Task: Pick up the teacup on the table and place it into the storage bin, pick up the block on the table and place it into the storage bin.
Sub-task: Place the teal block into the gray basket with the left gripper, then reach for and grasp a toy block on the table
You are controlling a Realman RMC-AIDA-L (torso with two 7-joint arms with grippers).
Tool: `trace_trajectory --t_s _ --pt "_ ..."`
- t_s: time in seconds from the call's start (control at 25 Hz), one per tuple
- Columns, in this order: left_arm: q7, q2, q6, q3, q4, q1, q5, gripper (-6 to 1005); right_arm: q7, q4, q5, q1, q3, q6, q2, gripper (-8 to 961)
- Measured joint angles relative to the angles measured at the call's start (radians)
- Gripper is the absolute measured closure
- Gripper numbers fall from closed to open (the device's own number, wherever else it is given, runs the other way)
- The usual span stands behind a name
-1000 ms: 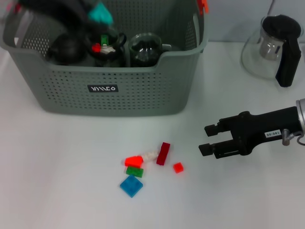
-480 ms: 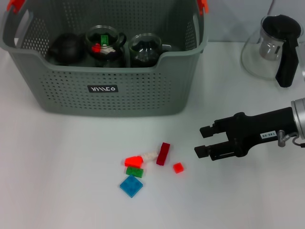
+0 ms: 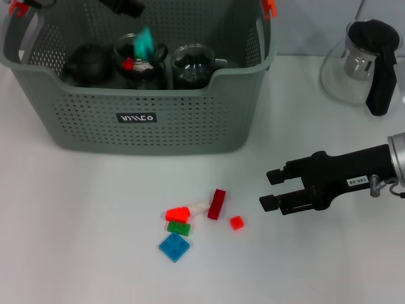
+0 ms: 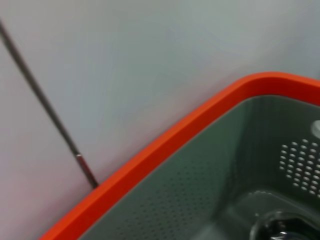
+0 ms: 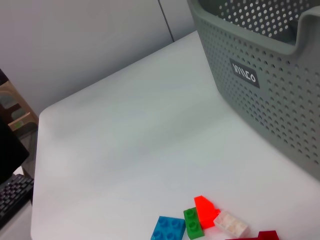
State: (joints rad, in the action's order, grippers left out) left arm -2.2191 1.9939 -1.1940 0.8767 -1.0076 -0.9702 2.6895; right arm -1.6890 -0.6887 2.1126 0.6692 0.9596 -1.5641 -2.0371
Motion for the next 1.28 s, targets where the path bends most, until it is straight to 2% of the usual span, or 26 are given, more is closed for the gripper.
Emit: trace_trajectory --t_s 0.04,0.24,0.36,0.48,0.6,0.68,0.76,0.8,0.84,0.88,1.08,1.28 --pt "-0.005 0.0 0.007 0.0 0.0 0.0 0.003 582 0.0 0.0 0.0 0.0 0.001 0.0 0.0 240" --pt "-0.024 -0.008 0.021 -0.01 -0.028 0.011 0.029 393 0.003 0.0 -0.001 0.0 0.002 0.001 0.0 240" --pt "-0.023 -0.007 -0.043 -0.01 -0.123 0.04 0.025 263 0.004 0.0 -0.002 0.001 0.002 0.002 0.0 240" --pt "0.027 0.012 -0.21 -0.01 -0.29 0.09 -0.013 126 0.004 0.0 -0.003 0.004 0.001 0.003 0.0 240" --pt "0.112 0.049 -0.402 -0.009 -0.455 0.155 -0.095 127 0.004 0.0 -0.003 0.006 0.0 0.007 -0.003 239" --pt "0.159 0.083 -0.498 -0.003 -0.557 0.206 -0.143 127 0.005 0.0 -0.003 0.007 -0.001 0.011 -0.006 239" --pt "0.204 0.136 -0.576 0.018 -0.673 0.277 -0.167 127 0.006 0.0 -0.004 0.007 -0.003 0.012 -0.008 239" --pt "0.211 0.148 -0.591 0.034 -0.702 0.298 -0.166 128 0.006 0.0 -0.004 0.008 -0.004 0.012 -0.009 239" --pt "0.211 0.148 -0.591 0.034 -0.702 0.298 -0.166 128 0.006 0.0 -0.004 0.009 -0.004 0.013 -0.01 239" --pt "0.215 0.176 -0.635 0.14 -0.779 0.396 -0.164 128 0.006 0.0 -0.005 0.01 -0.004 0.013 -0.012 239" --pt "0.145 0.181 -0.63 0.316 -0.804 0.495 -0.147 129 0.003 0.0 -0.005 0.014 -0.004 0.019 -0.019 239" --pt "0.043 0.183 -0.625 0.4 -0.722 0.491 -0.096 130 0.0 0.0 -0.005 0.017 -0.004 0.023 -0.022 240"
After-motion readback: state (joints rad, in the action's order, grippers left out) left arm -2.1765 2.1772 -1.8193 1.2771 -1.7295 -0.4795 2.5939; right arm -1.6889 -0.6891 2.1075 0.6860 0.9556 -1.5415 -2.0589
